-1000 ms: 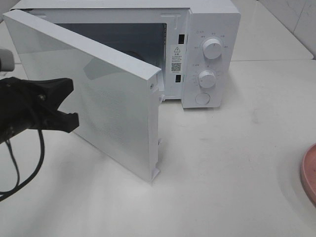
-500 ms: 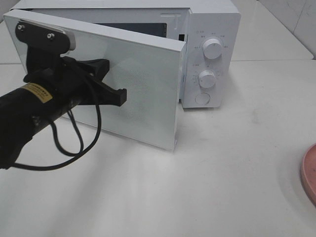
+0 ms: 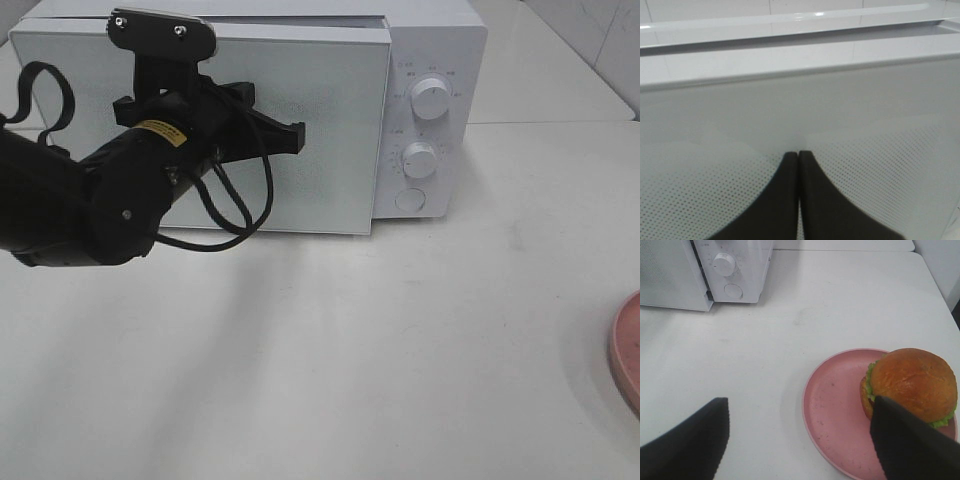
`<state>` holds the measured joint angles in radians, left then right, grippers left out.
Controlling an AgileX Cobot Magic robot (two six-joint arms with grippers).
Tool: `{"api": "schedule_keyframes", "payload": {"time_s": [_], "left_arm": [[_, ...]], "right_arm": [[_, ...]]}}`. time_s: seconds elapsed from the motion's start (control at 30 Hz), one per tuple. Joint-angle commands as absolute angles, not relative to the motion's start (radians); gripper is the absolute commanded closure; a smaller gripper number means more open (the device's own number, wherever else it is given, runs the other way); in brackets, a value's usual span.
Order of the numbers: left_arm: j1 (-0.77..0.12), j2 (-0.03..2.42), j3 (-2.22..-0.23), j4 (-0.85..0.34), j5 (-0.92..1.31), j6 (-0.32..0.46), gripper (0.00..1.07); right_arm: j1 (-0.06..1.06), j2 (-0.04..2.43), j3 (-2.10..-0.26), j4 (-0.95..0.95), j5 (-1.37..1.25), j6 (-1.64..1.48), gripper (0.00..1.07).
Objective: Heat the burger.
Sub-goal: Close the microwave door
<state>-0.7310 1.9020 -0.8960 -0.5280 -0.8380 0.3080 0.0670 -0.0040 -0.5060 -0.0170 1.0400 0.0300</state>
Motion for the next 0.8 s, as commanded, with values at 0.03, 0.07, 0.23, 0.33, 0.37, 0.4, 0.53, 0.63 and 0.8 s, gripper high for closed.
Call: {"api": "schedule_keyframes", "payload": {"time_s": [0.03,0.07,0.23,0.33,0.37,0.4,0.53,0.63,0.8], "left_arm": [[-0.734,1.921,-0.936,-0.568,-0.830,0.332,1.07],[-0.734,1.929,-0.949,-0.578,-0.830,0.339,1.07],[-0.732,1.979,-1.039,-0.606,-0.785,0.366,1.07],[-0.732,2.001,-1.086,-0.606,-0.778,0.381,1.07],[-0.725,2.014,-1.115,-0.606,-0.772,0.381,1.07],[-0.725,2.014,-1.115,-0.606,-0.772,0.381,1.07],[-0.693,2.032,-1.162,-0.598,-0.702,0.381,1.07],[-0.694,2.007,-1.145,-0.589,-0.677,0.381,1.07],[-0.736,1.927,-1.047,-0.588,-0.636,0.381,1.07]], "right_arm": [[0.058,-0.030,-0.506,-0.015,1.037,0.027,0.31],[0.058,-0.030,-0.506,-0.015,1.037,0.027,0.31],[0.058,-0.030,-0.506,-0.015,1.037,0.027,0.31],[0.058,-0.030,-0.506,-0.015,1.037,0.027,0.31],[0.058,-0.030,-0.506,-0.015,1.037,0.027,0.31],[0.058,-0.030,-0.506,-0.015,1.037,0.027,0.31],[0.058,-0.030,-0.506,-0.015,1.037,0.027,0.31],[0.058,-0.030,-0.506,-0.015,1.037,0.027,0.31],[0.058,-0.030,-0.506,-0.015,1.037,0.027,0.31]]}}
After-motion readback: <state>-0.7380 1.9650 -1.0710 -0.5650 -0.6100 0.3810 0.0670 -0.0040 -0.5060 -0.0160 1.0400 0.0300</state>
